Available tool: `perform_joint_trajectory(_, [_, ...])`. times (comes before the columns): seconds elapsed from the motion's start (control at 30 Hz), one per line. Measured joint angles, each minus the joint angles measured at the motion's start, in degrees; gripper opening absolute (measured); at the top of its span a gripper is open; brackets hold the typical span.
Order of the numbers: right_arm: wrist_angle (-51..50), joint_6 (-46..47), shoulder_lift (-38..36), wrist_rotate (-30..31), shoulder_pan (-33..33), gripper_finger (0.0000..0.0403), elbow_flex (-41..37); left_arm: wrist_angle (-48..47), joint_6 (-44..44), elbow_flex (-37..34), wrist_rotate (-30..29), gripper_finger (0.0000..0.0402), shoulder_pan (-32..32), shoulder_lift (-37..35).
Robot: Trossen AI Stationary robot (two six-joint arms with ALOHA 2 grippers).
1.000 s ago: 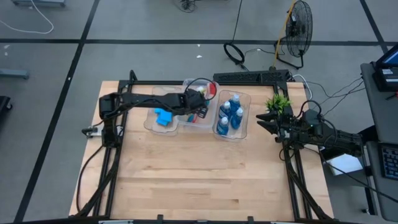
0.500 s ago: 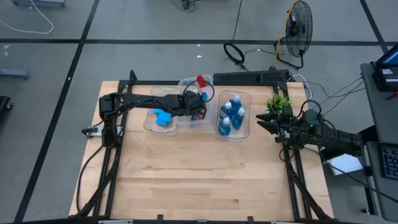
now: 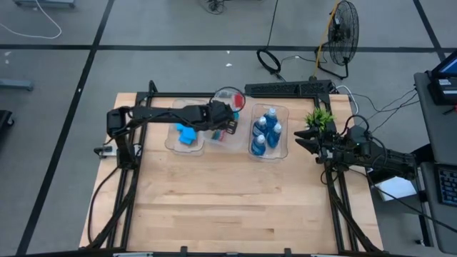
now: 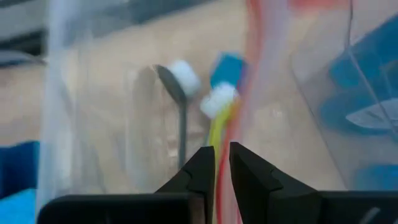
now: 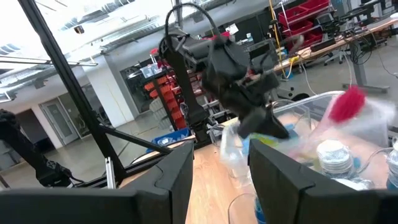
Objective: Pick & Place Kitchen Sink Supplies
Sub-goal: Put the green dish brush into the middle transparent bin, then return to Home Position
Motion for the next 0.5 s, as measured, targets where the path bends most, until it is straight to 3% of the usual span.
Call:
perform_joint_trajectory(0.3, [0.0,0.0,0.0,0.0,0.0,0.0141,0.0,0.0,1.7,0.0,-0.4,0.0062,0.0,-1.4])
perform_joint_trajectory(0.5, [0.1,0.0,0.0,0.0,0.0,0.0141,0.0,1.6,1.4,0.0,0.9,0.0108,0.0,-1.7])
